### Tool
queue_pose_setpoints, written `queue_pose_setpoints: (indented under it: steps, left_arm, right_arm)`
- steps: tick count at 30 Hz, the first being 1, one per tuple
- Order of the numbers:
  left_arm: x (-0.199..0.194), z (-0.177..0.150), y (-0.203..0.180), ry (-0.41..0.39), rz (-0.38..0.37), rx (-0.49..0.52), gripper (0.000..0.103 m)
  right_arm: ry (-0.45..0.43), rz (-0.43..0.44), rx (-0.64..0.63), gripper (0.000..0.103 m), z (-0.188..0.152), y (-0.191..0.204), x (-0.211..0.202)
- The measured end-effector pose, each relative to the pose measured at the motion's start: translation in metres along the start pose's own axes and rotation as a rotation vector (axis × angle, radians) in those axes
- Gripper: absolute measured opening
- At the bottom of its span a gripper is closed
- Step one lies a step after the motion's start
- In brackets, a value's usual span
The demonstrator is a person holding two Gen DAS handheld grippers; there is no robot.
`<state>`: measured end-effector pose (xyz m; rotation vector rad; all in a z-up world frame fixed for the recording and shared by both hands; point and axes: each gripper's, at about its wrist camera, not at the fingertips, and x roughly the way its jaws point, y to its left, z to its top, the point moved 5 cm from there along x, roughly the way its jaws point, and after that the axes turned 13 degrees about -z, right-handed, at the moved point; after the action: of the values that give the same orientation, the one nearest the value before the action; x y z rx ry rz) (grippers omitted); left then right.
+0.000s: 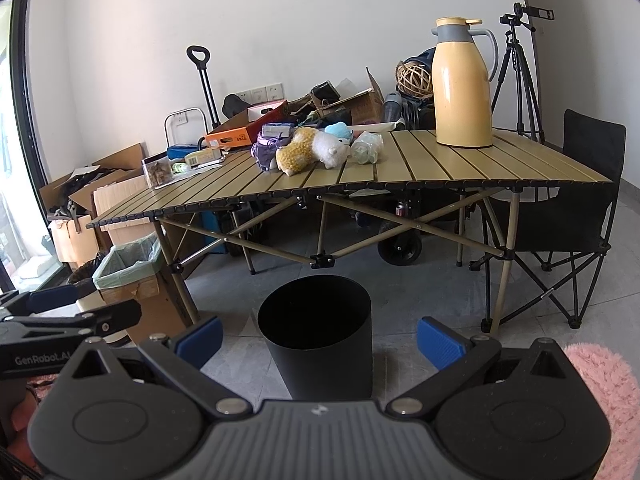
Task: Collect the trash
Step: 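Move both tools toward the plush toys and tissue pack on the table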
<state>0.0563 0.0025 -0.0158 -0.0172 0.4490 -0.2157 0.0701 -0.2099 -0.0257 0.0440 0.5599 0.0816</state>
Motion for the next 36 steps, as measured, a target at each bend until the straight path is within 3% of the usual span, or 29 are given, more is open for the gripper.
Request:
queue_pose_setpoints:
  steps: [11, 20, 36]
  left_arm:
    - [0.029, 0.01, 0.016, 0.003, 0.039, -0.012, 0.103]
    - [0.057, 0.044, 0.035, -0.059, 0.078, -0.023, 0.103]
    - [0.127, 0.107, 0.076, -0.151, 0.114, -0.036, 0.103]
  right_arm:
    - [-0.036, 0.019, -0.007, 0.103, 0.017, -0.003, 0.032]
    - [-0.131, 0.042, -0.015, 0.103, 0.058, 0.001, 0.066]
    - [-0.2, 0.056, -0.019, 0.103, 0.112, 0.007, 0.152]
